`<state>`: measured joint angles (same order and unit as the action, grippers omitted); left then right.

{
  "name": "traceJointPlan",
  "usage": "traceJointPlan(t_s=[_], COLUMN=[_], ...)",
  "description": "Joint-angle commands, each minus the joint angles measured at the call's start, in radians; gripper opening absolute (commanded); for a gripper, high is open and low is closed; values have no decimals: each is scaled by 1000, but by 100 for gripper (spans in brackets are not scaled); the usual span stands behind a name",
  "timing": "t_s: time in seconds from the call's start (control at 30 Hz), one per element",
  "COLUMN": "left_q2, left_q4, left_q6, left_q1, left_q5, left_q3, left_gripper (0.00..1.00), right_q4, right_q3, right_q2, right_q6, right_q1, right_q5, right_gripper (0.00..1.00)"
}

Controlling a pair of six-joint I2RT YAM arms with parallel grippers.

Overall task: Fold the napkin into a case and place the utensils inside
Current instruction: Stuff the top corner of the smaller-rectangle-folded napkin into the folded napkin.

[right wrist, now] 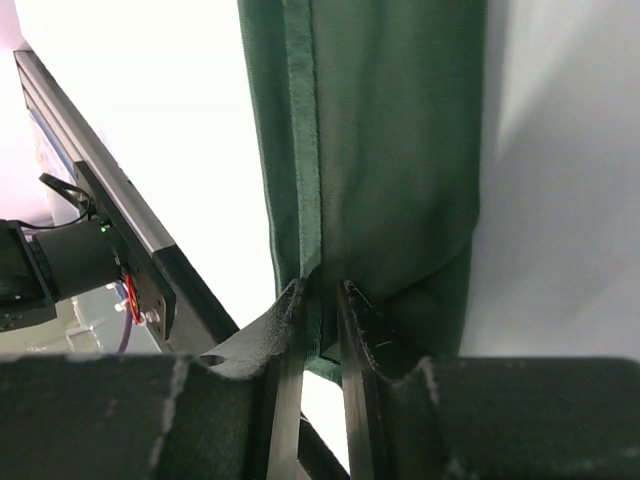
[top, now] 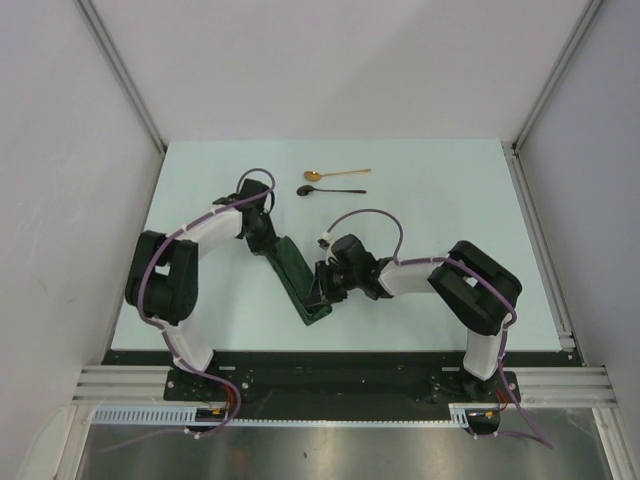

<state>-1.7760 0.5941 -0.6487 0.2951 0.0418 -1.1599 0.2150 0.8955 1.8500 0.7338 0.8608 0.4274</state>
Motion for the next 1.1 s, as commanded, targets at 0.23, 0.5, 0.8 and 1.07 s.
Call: traceJointPlan(t_s=[0.23, 0.5, 0.8, 1.07], left_q2=[181, 61, 21, -29], left_q4=[33, 90, 119, 102], left_q6=[55, 64, 73, 67], left_q1=[-1, -8, -7, -1], left_q5=[107, 9, -97, -88], left_q3=[-78, -152, -153, -147], left_gripper=[13, 20, 20, 18], right_q4=[-117, -152, -125, -82], right_q3=[275, 488, 606, 620], right_q2=[35, 196, 345, 388], right_q6=[-99, -90, -54, -31], right_q1=[-45, -104, -140, -138], right_q5=[11, -4, 31, 40], right_gripper=[26, 26, 11, 6])
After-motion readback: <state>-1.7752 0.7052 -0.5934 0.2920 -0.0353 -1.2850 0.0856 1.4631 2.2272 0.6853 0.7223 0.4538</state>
